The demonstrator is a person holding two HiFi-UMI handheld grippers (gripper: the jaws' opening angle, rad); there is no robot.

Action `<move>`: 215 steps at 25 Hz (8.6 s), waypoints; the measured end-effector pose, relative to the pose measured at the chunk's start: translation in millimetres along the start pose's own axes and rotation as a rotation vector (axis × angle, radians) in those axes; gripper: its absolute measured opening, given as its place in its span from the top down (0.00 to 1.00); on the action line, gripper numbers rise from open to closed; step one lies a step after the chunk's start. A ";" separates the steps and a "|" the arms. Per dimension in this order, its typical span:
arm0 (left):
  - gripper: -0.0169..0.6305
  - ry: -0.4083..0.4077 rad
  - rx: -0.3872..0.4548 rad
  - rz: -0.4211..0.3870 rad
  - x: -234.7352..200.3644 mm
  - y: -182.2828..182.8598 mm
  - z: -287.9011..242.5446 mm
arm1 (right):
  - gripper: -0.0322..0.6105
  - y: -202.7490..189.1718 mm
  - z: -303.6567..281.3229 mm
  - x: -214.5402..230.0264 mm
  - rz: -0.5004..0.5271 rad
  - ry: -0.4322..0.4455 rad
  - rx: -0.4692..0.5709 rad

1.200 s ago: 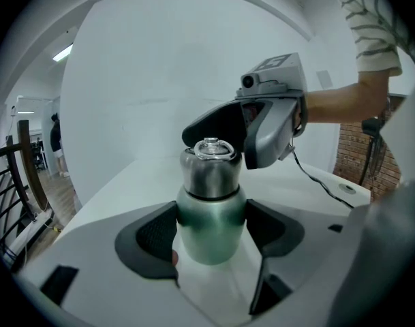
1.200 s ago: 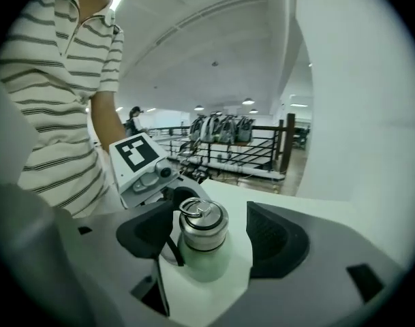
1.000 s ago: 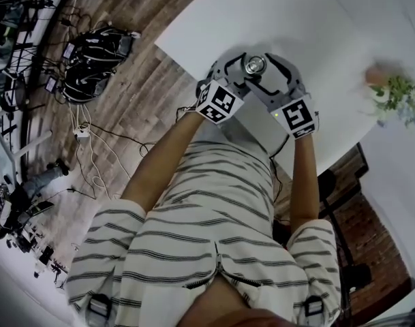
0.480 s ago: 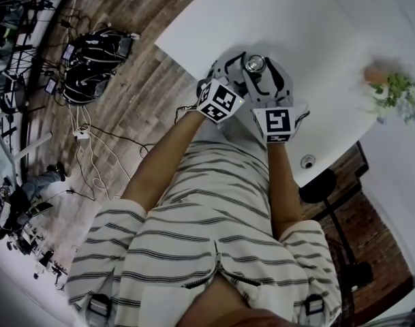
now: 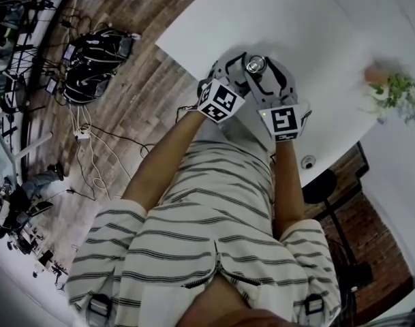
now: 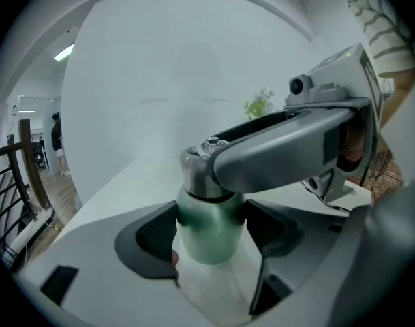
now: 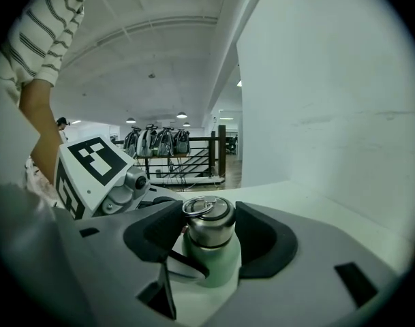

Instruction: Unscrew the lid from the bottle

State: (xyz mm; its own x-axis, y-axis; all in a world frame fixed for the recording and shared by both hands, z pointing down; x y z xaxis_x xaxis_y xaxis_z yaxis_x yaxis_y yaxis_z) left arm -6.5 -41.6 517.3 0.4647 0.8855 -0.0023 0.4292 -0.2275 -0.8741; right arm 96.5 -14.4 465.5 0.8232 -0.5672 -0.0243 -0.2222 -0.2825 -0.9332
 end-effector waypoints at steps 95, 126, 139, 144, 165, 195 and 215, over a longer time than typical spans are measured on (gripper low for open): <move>0.49 -0.020 -0.010 -0.007 2.5 -0.6 0.5 | 0.58 1.5 -6.3 31.1 0.149 0.423 -0.053; 0.49 -0.023 -0.024 -0.010 -0.6 1.0 0.5 | 0.47 15.2 6.0 33.0 0.149 0.329 0.060; 0.49 -0.014 -0.031 -0.009 0.7 0.4 0.3 | 0.51 -3.2 9.0 -11.0 -0.037 -0.102 0.093; 0.49 -0.010 -0.026 -0.011 -0.2 0.2 -0.6 | 0.53 -6.6 4.4 -13.2 -0.066 -0.147 0.073; 0.49 -0.011 -0.026 -0.011 0.6 0.0 -1.6 | 0.59 -9.2 5.8 2.7 0.005 0.024 0.078; 0.49 -0.023 -0.035 -0.010 -1.6 -0.1 -0.2 | 0.56 8.3 -21.1 55.6 0.219 0.727 -0.015; 0.49 -0.015 -0.028 -0.007 -0.6 -0.6 -0.2 | 0.56 -4.7 12.7 -13.1 -0.067 -0.152 0.122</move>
State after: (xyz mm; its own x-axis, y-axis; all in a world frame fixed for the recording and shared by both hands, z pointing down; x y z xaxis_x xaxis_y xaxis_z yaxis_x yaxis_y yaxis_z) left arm -6.9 -42.0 517.9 0.4497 0.8932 -0.0039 0.4540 -0.2323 -0.8602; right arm 93.3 4.2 465.6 0.9053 -0.4248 -0.0061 -0.1073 -0.2148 -0.9707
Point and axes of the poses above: the fingertips, and each gripper's own axes: z backward along the fingers, x to its right, y out of its top, the point moved 9 cm from there along z, backward along the fingers, and after that the axes turned 3 degrees about -y, right-handed, at the moved point
